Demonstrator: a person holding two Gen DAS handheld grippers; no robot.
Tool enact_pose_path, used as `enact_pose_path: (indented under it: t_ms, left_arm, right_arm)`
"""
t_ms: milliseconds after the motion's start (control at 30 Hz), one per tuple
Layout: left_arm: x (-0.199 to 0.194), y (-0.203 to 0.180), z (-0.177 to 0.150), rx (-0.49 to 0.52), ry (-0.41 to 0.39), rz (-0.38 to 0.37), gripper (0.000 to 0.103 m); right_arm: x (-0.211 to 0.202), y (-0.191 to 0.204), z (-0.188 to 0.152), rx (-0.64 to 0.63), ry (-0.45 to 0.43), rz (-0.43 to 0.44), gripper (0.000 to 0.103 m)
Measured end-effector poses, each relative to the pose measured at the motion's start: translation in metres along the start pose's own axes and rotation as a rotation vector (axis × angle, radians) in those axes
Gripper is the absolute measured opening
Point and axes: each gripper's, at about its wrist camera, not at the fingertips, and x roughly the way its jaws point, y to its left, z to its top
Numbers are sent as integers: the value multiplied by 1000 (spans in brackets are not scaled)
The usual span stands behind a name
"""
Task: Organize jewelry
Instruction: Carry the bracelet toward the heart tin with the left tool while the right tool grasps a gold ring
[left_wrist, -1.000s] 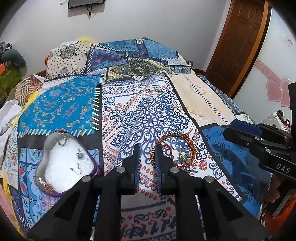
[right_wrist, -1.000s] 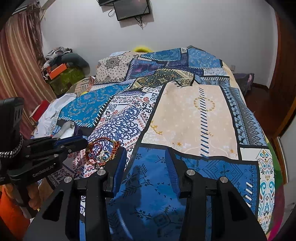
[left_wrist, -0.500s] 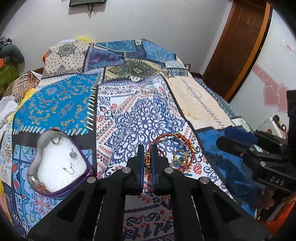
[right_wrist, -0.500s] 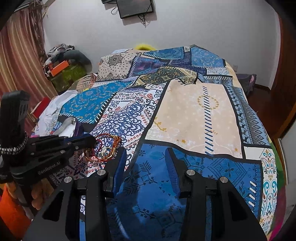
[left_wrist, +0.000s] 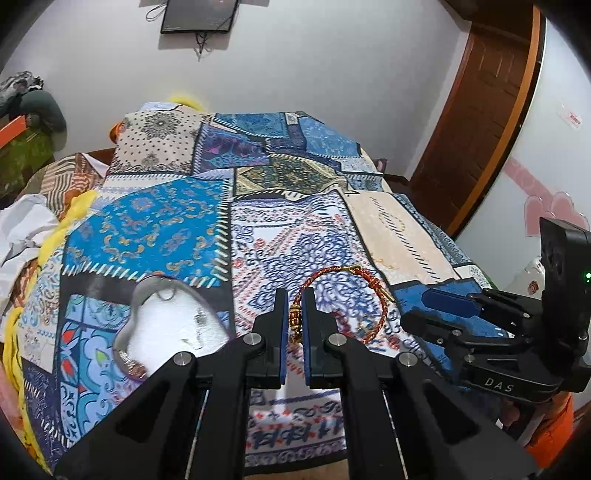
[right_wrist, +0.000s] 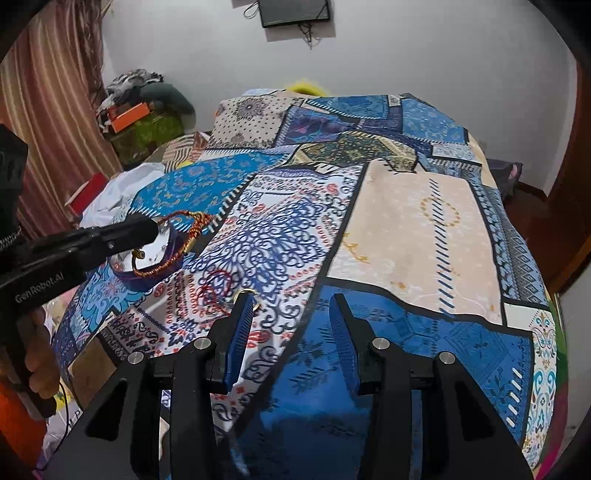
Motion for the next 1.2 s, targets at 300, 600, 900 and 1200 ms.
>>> enact_pose_path:
  t_ms: [300, 600, 900, 1200]
  left_arm:
    - [-2, 17, -18, -6, 25, 30, 5]
    - [0, 27, -23, -36, 27, 24, 5]
    - [-14, 23, -21, -20, 7, 25, 5]
    - [-35, 27, -16, -20, -36, 52, 5]
  right_arm:
    - [22, 19, 4, -76, 50, -15, 39]
    - [35, 27, 3, -127, 102, 7, 19]
    - [26, 26, 4, -99, 70, -4, 17]
    - [-6, 30, 16, -100, -20, -35, 17]
